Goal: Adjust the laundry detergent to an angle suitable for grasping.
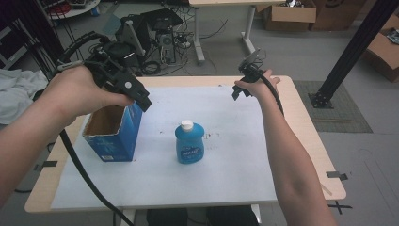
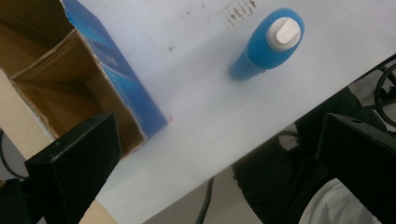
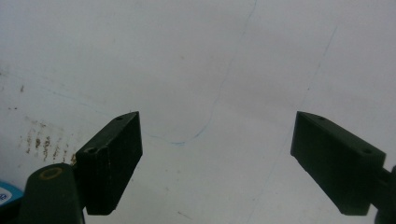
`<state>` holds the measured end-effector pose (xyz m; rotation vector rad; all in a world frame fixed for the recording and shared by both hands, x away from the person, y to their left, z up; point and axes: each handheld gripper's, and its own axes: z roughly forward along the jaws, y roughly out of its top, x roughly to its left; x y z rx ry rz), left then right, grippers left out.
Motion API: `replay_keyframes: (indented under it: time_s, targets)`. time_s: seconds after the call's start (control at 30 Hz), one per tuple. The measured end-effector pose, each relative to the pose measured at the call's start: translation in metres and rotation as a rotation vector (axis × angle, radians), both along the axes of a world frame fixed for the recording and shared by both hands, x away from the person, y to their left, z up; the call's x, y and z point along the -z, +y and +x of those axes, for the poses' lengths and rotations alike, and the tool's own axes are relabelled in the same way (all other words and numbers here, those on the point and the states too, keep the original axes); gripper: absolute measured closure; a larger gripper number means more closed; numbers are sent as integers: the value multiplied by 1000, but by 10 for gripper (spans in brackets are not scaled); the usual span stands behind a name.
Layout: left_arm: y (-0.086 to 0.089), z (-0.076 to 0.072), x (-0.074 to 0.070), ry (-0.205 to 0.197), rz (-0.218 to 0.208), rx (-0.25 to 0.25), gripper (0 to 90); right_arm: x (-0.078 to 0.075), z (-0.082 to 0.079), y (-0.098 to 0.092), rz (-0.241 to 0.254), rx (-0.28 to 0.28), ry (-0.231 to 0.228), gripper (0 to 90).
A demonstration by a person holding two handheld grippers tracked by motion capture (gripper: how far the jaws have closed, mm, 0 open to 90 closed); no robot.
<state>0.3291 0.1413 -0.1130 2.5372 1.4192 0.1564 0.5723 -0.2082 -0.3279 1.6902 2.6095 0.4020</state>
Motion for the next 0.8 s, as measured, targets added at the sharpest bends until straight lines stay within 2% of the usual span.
replay_keyframes:
  time_s: [0.8]
  targets:
    - [0, -2, -1, -8, 13, 11, 6, -5, -3, -3, 21, -1, -11, 166]
